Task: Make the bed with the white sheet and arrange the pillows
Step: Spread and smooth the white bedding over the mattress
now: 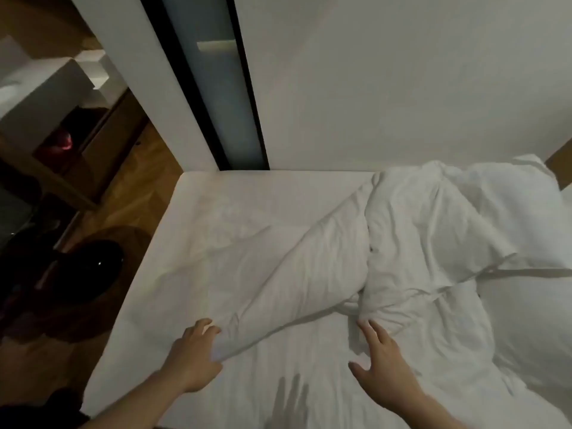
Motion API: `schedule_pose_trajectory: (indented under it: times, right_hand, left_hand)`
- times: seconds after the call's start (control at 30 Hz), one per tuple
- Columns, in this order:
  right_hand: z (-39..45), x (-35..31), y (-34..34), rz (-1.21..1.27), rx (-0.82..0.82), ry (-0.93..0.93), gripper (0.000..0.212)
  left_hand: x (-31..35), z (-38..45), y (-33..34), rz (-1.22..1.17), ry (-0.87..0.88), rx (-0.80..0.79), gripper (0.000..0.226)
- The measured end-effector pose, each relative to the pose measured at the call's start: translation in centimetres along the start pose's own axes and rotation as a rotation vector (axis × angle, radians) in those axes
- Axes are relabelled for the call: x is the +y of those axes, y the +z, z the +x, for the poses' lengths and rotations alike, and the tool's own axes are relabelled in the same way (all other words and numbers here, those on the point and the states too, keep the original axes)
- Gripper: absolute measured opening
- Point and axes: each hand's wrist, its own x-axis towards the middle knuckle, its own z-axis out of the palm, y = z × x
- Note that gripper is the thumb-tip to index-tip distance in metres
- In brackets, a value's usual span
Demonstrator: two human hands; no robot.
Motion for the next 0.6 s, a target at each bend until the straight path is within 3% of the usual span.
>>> schedule_pose_trajectory:
  times: [0.13, 0.2, 0.27, 0.3, 0.4, 0.43, 0.5, 0.6]
  right_hand:
    - [10.0, -1.1, 9.1, -0.034, -0.029, -0.064, 0.107]
    - [15.2, -0.8, 14.0, -0.136, -0.024, -0.084, 0.111]
    - [19.5, -0.3, 18.2, -0.236, 0.003, -0.091, 0.115]
    - [21.2, -0.1, 19.9, -0.292, 0.02, -0.101, 0.118]
    - [26.2, 0.4, 23.6, -0.425, 0.108, -0.169, 0.125]
    - [27.6, 0.6, 24.4, -0.448, 0.127, -0.172, 0.122]
    - [29.4, 1.0, 25.4, -0.445, 0.173, -0.171, 0.096]
    - [29.5, 0.9, 26.2, -0.353, 0.214, -0.266, 0.024]
  left_hand:
    - [-4.0, 10.9, 5.7, 0.119, 0.165, 0.008, 0.095]
    - [-6.3, 16.7, 10.8, 0.155, 0.176, -0.04, 0.112]
    - [-8.2, 20.9, 16.1, 0.117, 0.165, -0.015, 0.112]
    - [-8.6, 22.6, 18.5, 0.076, 0.174, 0.016, 0.1]
    - [-8.7, 26.0, 23.2, -0.104, 0.203, 0.255, 0.034]
    - [-8.4, 26.5, 23.5, -0.132, 0.229, 0.296, 0.024]
    - [-7.8, 26.3, 23.0, -0.117, 0.387, 0.35, 0.016]
    - [-7.2, 23.1, 19.6, -0.122, 0.678, 0.258, 0.026]
